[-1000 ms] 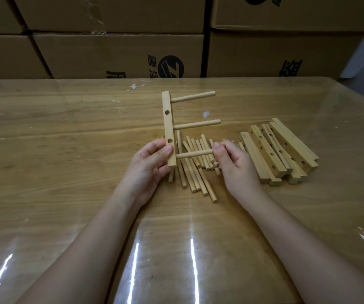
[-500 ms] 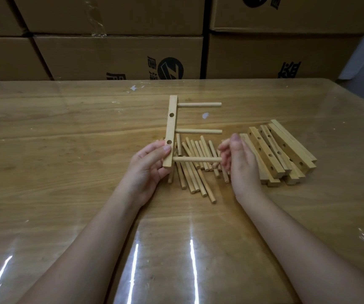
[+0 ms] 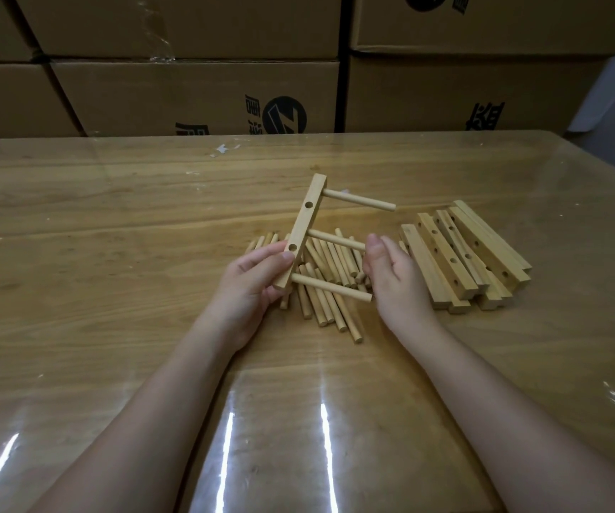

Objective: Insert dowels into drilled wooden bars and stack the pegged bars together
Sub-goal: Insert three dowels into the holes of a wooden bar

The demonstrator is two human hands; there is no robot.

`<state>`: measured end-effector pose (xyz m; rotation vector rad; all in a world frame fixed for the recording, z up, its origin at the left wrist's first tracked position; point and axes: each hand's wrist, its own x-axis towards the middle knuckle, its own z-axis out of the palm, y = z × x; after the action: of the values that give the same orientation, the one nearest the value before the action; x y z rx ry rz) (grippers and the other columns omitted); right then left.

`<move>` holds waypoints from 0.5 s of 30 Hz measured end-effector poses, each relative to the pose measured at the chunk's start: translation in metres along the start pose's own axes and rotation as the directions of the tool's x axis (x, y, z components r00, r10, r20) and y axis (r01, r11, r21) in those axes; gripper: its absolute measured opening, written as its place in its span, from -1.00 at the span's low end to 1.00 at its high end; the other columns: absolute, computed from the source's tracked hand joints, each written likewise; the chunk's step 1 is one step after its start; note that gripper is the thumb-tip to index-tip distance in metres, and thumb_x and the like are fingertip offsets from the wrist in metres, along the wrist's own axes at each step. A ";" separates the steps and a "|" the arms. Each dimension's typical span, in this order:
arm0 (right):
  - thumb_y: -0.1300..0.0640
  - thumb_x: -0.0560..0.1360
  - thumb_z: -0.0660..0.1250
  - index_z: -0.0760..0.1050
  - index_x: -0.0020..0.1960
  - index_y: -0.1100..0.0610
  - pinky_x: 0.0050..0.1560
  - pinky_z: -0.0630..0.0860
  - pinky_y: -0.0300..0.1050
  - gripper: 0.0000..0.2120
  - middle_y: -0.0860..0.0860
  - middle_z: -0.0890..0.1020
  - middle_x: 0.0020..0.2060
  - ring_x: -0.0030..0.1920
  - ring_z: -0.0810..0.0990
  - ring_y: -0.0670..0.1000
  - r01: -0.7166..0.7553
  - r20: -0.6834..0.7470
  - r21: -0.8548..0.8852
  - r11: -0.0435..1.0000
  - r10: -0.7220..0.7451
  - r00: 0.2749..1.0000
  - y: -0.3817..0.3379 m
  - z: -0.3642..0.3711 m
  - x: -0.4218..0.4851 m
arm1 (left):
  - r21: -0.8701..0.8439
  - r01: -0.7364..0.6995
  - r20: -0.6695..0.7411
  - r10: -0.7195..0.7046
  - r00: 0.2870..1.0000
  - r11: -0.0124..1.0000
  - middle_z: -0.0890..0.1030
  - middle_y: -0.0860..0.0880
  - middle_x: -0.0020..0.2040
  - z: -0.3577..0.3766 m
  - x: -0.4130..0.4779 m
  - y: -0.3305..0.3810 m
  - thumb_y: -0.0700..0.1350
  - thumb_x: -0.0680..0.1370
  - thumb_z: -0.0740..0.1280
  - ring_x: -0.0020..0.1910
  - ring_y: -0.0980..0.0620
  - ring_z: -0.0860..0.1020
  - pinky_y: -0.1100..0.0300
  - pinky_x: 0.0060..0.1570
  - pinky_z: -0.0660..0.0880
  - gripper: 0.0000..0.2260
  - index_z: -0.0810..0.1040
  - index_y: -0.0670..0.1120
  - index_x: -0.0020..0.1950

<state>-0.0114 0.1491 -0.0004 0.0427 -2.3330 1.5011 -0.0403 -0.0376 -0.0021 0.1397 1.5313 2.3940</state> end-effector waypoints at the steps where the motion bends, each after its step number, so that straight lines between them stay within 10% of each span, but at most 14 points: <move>1: -0.13 0.58 0.01 0.36 -0.27 -0.03 -0.47 0.28 -0.36 -0.67 -0.10 0.37 -0.44 -0.47 0.34 -0.19 -0.024 -0.007 0.026 0.999 0.024 1.000 0.000 -0.001 0.001 | 0.029 0.003 -0.008 -0.003 1.000 1.000 0.68 -0.11 -0.01 0.001 -0.001 0.000 -0.12 0.36 0.45 -0.09 0.03 0.64 0.24 -0.20 0.59 -0.66 0.64 -0.17 0.11; 15: -0.09 0.60 0.04 0.31 -0.33 0.02 -0.55 0.23 -0.40 -0.63 -0.19 0.36 -0.58 -0.57 0.27 -0.22 -0.121 0.009 0.117 0.986 0.121 0.993 -0.001 -0.005 0.002 | 0.159 -0.063 0.056 0.054 0.997 0.985 0.70 0.02 -0.02 0.004 -0.006 0.001 -0.08 0.39 0.41 -0.08 0.13 0.65 0.30 -0.18 0.56 -0.79 0.71 0.05 0.00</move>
<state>-0.0116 0.1537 0.0027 -0.0684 -2.2828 1.6964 -0.0335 -0.0365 0.0008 0.2828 1.7171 2.2896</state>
